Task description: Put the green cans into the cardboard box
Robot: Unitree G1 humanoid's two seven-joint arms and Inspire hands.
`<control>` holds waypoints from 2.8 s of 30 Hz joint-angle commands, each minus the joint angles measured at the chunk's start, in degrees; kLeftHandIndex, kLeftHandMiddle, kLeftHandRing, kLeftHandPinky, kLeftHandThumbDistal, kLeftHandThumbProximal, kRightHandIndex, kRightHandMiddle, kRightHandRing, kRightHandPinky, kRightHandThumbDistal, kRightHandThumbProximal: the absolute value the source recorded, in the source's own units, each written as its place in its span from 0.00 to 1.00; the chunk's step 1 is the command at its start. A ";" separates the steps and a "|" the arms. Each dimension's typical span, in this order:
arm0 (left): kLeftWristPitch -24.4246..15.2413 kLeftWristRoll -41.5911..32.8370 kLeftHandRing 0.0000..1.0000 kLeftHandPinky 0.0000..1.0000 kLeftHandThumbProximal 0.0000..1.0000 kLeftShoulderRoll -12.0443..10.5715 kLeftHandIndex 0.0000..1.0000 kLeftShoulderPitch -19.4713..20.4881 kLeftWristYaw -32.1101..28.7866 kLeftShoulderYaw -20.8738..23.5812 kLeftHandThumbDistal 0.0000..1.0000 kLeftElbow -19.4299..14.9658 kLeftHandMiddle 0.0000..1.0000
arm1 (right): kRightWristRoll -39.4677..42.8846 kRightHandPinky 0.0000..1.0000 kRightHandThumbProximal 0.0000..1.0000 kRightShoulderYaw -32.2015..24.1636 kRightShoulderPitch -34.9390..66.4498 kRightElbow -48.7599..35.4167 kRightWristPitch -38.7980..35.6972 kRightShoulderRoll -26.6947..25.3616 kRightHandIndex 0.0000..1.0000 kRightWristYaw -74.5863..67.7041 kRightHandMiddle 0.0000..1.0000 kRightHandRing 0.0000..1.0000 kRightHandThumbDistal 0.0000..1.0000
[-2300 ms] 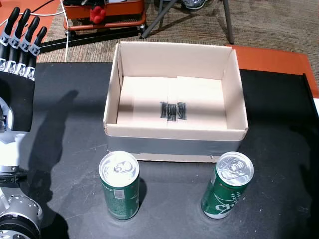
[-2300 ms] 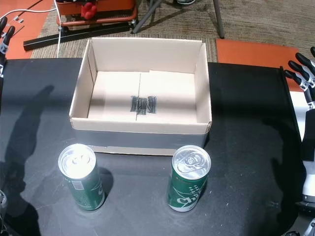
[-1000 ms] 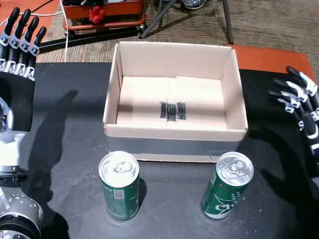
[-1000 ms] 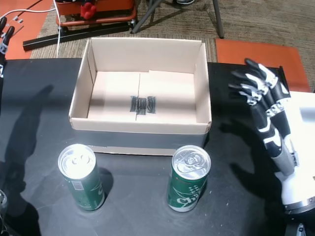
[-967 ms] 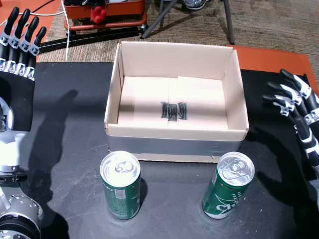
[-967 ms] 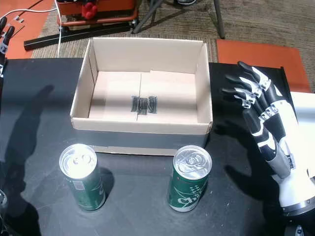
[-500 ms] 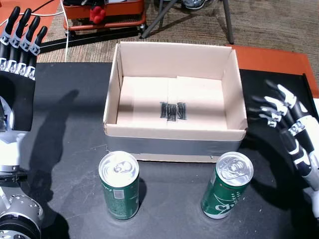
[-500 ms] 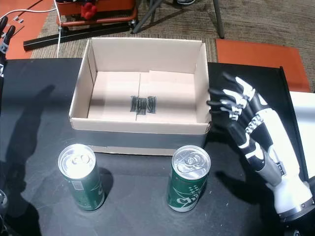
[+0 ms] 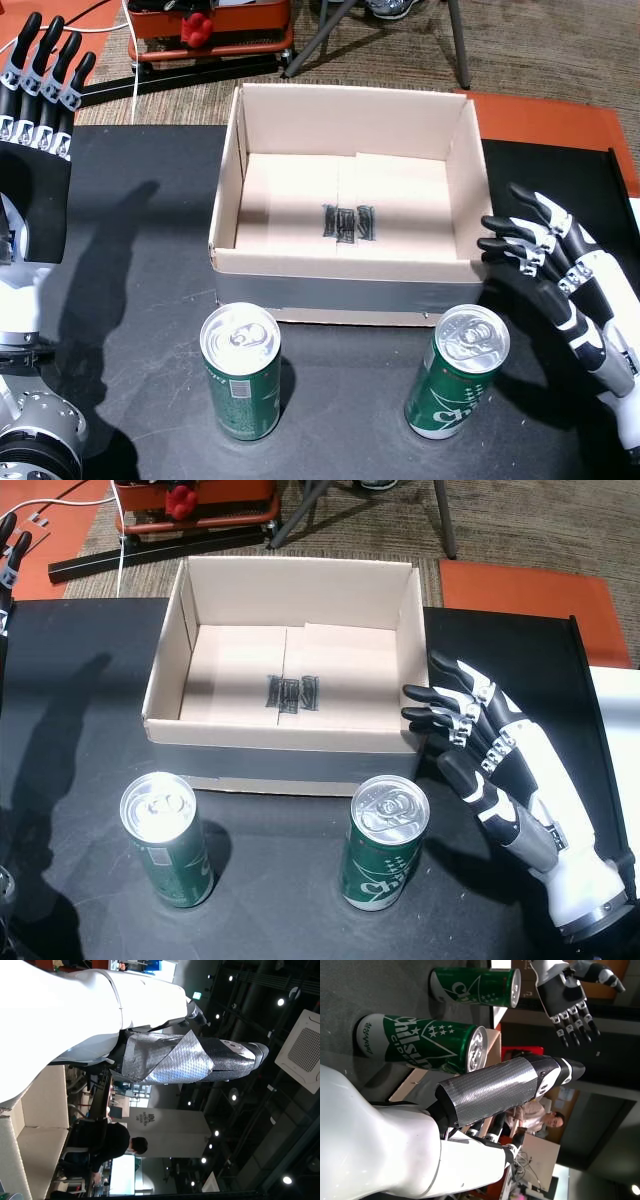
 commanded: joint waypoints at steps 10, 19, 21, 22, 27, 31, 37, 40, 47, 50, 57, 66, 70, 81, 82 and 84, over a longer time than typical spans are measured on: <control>-0.65 1.87 1.00 1.00 1.00 0.53 1.00 1.32 0.44 -0.34 0.71 0.41 1.00 | -2.07 1.00 0.72 2.32 -1.09 2.62 2.25 -1.77 0.80 1.99 0.84 0.90 1.00; -0.25 2.19 1.00 1.00 1.00 0.50 1.00 1.26 0.12 0.00 0.70 0.21 1.00 | -4.45 1.00 0.74 4.37 -2.15 4.76 3.33 -2.54 0.80 3.49 0.86 0.91 1.00; -0.19 2.26 1.00 1.00 1.00 0.47 1.00 1.26 0.17 0.06 0.70 0.19 1.00 | -4.77 1.00 0.75 4.67 -2.22 4.85 3.44 -2.47 0.80 3.28 0.86 0.91 1.00; -0.04 2.20 1.00 1.00 1.00 0.43 1.00 1.24 0.17 0.14 0.70 0.18 1.00 | -4.87 1.00 0.76 4.79 -2.23 4.82 3.58 -2.43 0.80 3.16 0.86 0.91 1.00; -0.44 2.75 1.00 1.00 1.00 0.43 1.00 1.28 0.83 0.16 0.72 0.19 1.00 | -4.73 1.00 0.75 4.88 -2.67 5.45 4.12 -2.18 0.81 3.54 0.86 0.91 1.00; 0.00 2.47 1.00 1.00 1.00 0.42 1.00 1.16 0.40 0.40 0.70 0.15 1.00 | -4.83 1.00 0.75 4.95 -2.99 6.08 4.13 -2.20 0.82 3.94 0.87 0.92 1.00; -0.78 3.20 1.00 1.00 1.00 0.54 1.00 1.19 1.24 0.13 0.72 0.33 1.00 | -6.20 1.00 0.75 5.45 -3.08 6.19 4.48 -2.43 0.84 3.15 0.87 0.91 1.00; -0.53 3.10 1.00 1.00 1.00 0.48 1.00 1.21 1.27 0.11 0.73 0.31 1.00 | -6.91 1.00 0.72 5.92 -3.07 6.00 4.92 -2.50 0.85 2.79 0.88 0.92 1.00; 0.55 2.73 1.00 1.00 1.00 0.41 1.00 1.19 1.17 0.26 0.75 0.33 1.00 | -7.63 1.00 0.61 6.75 -3.29 6.17 6.12 -2.17 0.87 2.35 0.87 0.92 1.00; 0.57 2.69 1.00 1.00 1.00 0.43 1.00 1.13 1.16 0.32 0.75 0.33 1.00 | -7.55 1.00 0.61 6.82 -3.42 6.17 6.41 -2.05 0.87 2.41 0.87 0.92 1.00; 0.42 2.73 1.00 1.00 1.00 0.57 1.00 1.04 1.03 0.37 0.73 0.43 1.00 | -7.03 1.00 0.54 6.70 -3.72 7.00 7.14 -1.79 0.88 3.40 0.87 0.91 1.00; 0.21 3.21 1.00 1.00 1.00 0.61 1.00 1.05 1.98 0.17 0.75 0.59 1.00 | -6.80 1.00 0.41 6.26 -3.58 7.46 6.71 -1.21 0.88 3.41 0.87 0.93 1.00; 0.40 3.14 1.00 1.00 1.00 0.49 1.00 0.99 2.44 0.10 0.74 0.53 1.00 | -6.69 1.00 0.39 6.08 -3.68 7.95 6.87 -0.96 0.87 3.50 0.87 0.93 1.00; 0.95 2.71 1.00 1.00 1.00 0.67 1.00 0.72 1.43 0.38 0.74 0.54 1.00 | -7.12 0.94 0.36 5.77 -4.52 9.86 6.90 -0.24 0.82 2.30 0.82 0.88 1.00; 0.91 2.75 1.00 1.00 1.00 0.60 1.00 0.72 1.70 0.39 0.74 0.52 1.00 | -7.26 0.92 0.36 5.81 -4.69 10.15 7.17 -0.25 0.80 2.03 0.81 0.87 1.00; 1.03 2.80 1.00 1.00 1.00 0.54 1.00 0.72 2.01 0.40 0.75 0.47 1.00 | -7.56 0.89 0.36 5.94 -4.94 10.52 7.65 -0.25 0.77 1.47 0.79 0.85 1.00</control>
